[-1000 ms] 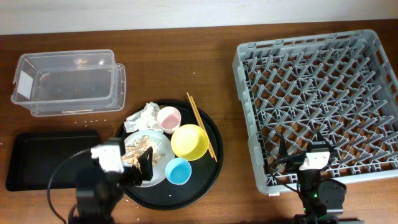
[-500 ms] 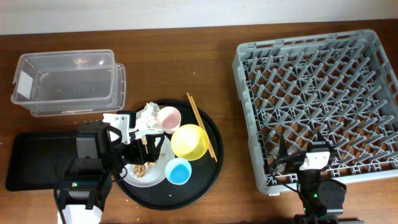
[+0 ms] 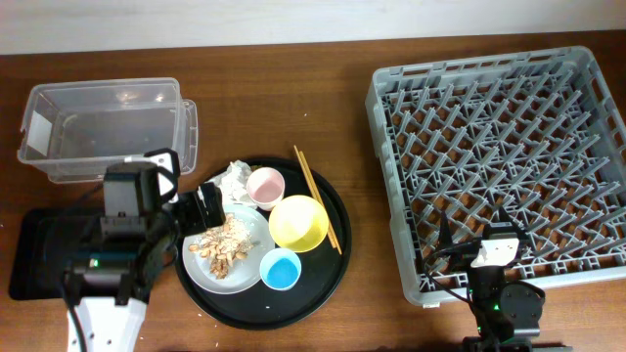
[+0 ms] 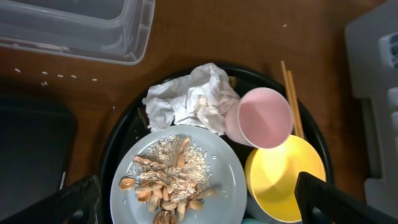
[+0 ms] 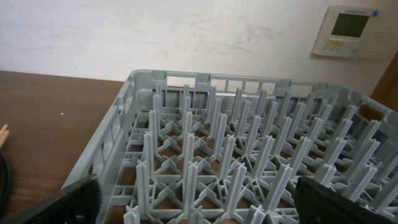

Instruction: Sort waste into correct bins and load items into the dishwasher rack

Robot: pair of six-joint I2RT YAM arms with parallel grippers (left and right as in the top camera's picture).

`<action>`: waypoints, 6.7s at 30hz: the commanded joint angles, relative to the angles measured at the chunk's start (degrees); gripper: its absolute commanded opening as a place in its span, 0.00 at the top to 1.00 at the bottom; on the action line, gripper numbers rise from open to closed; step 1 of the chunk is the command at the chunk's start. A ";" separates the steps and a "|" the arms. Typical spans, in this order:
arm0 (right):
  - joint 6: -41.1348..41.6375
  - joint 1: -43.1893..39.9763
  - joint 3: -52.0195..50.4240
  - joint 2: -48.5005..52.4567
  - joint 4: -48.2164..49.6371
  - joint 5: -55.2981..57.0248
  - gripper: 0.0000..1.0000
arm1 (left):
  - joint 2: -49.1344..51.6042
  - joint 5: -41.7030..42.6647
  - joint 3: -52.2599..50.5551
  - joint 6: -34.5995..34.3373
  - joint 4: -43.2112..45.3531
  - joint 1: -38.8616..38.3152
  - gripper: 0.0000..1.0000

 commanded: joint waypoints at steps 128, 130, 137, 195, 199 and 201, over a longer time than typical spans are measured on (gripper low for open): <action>-0.37 -0.26 -0.42 -0.50 -0.17 0.28 0.01 | 29.38 -0.66 11.82 -0.46 5.20 -4.48 0.99; -0.37 -0.26 -0.42 -0.50 -0.17 0.28 0.01 | 29.38 -0.02 11.82 -0.46 5.14 -4.48 0.99; -0.37 -0.26 -0.42 -0.48 -0.17 0.28 0.01 | 25.20 -0.46 12.41 -1.27 5.46 -4.07 0.99; -0.37 -0.26 -0.42 -0.50 -0.17 0.28 0.01 | 22.86 17.94 12.46 -4.28 23.87 14.10 0.06; -0.37 -0.26 -0.42 -0.48 -0.17 0.28 0.01 | 22.67 22.21 12.46 -4.28 13.40 14.05 0.06; -0.37 -0.26 -0.42 -0.50 -0.20 0.28 0.01 | 22.69 22.12 12.46 -4.26 6.73 13.99 0.06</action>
